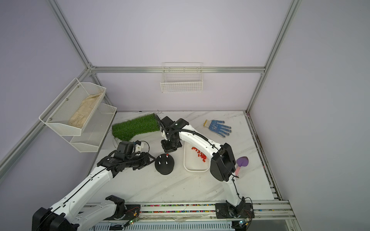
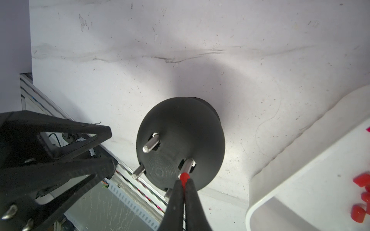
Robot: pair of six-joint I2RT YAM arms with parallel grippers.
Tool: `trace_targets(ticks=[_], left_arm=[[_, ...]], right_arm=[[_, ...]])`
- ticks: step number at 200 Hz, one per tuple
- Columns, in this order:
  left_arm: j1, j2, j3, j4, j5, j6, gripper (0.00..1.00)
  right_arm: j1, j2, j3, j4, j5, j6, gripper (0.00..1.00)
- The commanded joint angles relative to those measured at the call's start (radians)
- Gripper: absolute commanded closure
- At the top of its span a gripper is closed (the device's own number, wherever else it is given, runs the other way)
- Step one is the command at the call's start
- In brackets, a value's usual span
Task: Cover the protruding screws with screw protection sleeves
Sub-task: Attach the screw protection sleeve to the screw.
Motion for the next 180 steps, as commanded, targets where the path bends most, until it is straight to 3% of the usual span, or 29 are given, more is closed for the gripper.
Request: trace_targets(ticks=[1, 180], left_arm=[[0.006, -0.009, -0.021, 0.033, 0.016, -0.006, 0.51], [0.006, -0.012, -0.036, 0.042, 0.017, -0.012, 0.51]], right_arm=[[0.006, -0.054, -0.006, -0.025, 0.004, -0.015, 0.92], [0.006, -0.044, -0.039, 0.044, -0.012, -0.002, 0.92]])
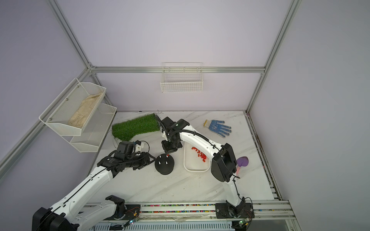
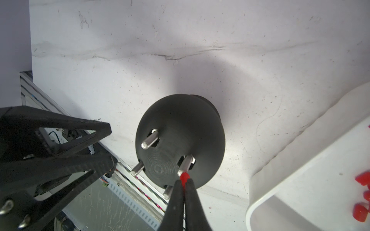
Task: Cover the protruding screws with screw protection sleeves
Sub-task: Attach the screw protection sleeve to the screw.
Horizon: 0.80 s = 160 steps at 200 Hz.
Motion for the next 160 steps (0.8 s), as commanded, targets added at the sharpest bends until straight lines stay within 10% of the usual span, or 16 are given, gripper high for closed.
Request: trace_targets(ticks=[1, 160], left_arm=[[0.006, -0.012, -0.033, 0.034, 0.016, -0.005, 0.51], [0.006, -0.011, -0.039, 0.039, 0.013, -0.007, 0.51]], right_arm=[[0.006, -0.027, -0.005, 0.021, -0.007, -0.002, 0.92], [0.009, -0.010, -0.019, 0.029, -0.018, -0.010, 0.92]])
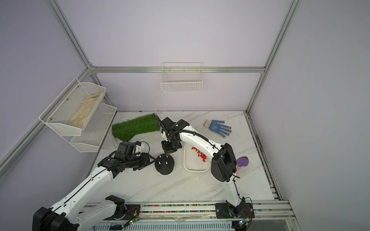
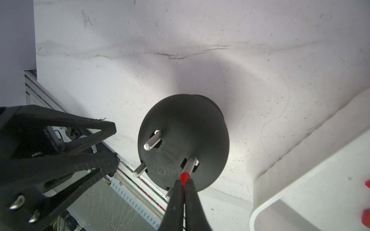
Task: Cover the protruding screws with screw protection sleeves
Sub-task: Attach the screw protection sleeve to the screw.
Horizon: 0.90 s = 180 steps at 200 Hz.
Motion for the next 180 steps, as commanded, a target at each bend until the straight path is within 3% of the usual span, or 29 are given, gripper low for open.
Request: trace_targets(ticks=[1, 180], left_arm=[[0.006, -0.011, -0.024, 0.032, 0.014, -0.006, 0.51], [0.006, -0.010, -0.024, 0.033, 0.013, -0.001, 0.51]], right_arm=[[0.010, -0.009, -0.006, 0.017, 0.002, -0.010, 0.92], [0.048, 0.050, 0.079, -0.040, 0.079, -0.027, 0.92]])
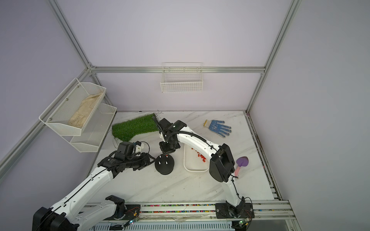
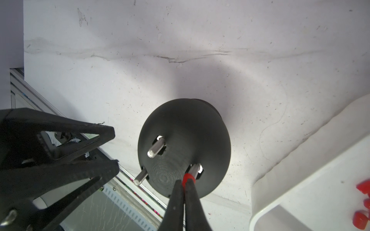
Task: Cover the protruding screws with screw protection sleeves
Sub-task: Attach the screw protection sleeve to the screw.
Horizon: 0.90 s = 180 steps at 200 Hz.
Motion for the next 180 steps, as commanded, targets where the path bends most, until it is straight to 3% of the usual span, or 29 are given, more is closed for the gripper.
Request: trace_targets(ticks=[1, 87, 180], left_arm=[[0.006, -0.010, -0.024, 0.033, 0.013, 0.000, 0.51], [0.006, -0.018, -0.030, 0.036, 0.013, -0.003, 0.51], [0.006, -0.020, -0.034, 0.036, 0.012, -0.009, 0.51]], right_arm=[[0.015, 0.023, 0.038, -0.028, 0.022, -0.022, 0.92], [0.024, 0.023, 0.020, -0.020, 0.050, -0.028, 0.86], [0.023, -0.011, -0.040, 0.031, 0.050, -0.015, 0.86]])
